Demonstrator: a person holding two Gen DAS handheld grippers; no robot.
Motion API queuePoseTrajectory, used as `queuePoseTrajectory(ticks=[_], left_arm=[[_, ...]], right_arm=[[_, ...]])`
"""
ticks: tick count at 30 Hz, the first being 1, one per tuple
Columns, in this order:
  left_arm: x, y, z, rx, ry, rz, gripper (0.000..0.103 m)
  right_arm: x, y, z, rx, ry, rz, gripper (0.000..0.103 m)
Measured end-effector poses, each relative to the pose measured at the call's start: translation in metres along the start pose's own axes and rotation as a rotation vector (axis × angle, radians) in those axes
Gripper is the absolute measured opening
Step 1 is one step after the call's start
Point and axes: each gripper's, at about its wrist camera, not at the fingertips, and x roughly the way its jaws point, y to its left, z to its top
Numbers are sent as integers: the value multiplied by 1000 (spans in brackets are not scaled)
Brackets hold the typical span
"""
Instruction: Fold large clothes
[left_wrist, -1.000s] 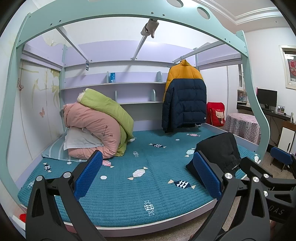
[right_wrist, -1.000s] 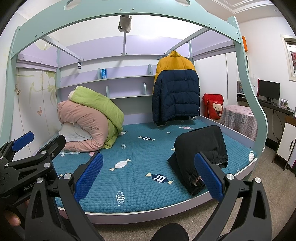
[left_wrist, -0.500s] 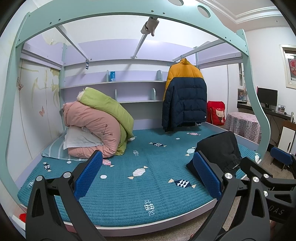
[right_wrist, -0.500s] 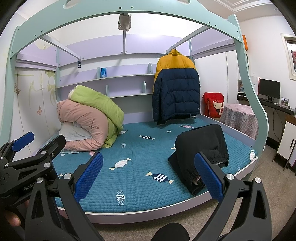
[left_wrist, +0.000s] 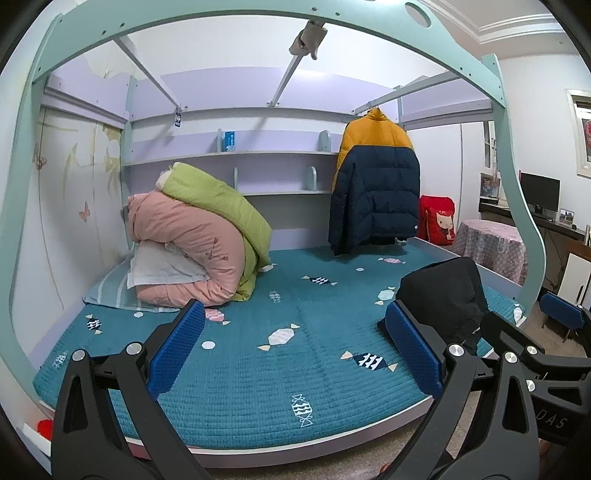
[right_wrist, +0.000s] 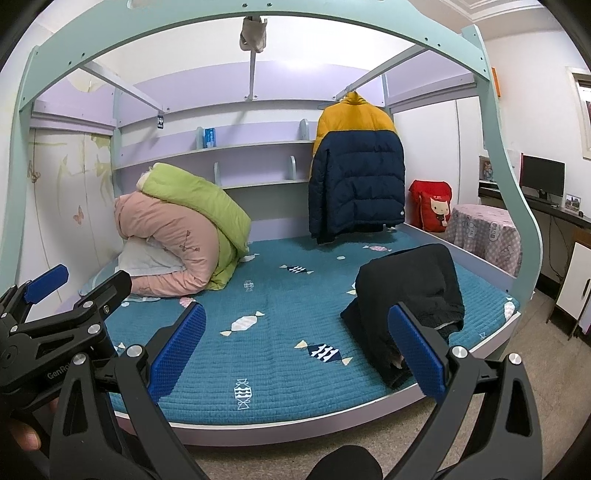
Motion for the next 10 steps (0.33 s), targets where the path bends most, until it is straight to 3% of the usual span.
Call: queuePoseTrajectory(ticks=[10], left_arm=[[46, 68, -20, -82, 90, 59, 98]], right_arm=[[64, 46, -1, -38, 106, 102, 96]])
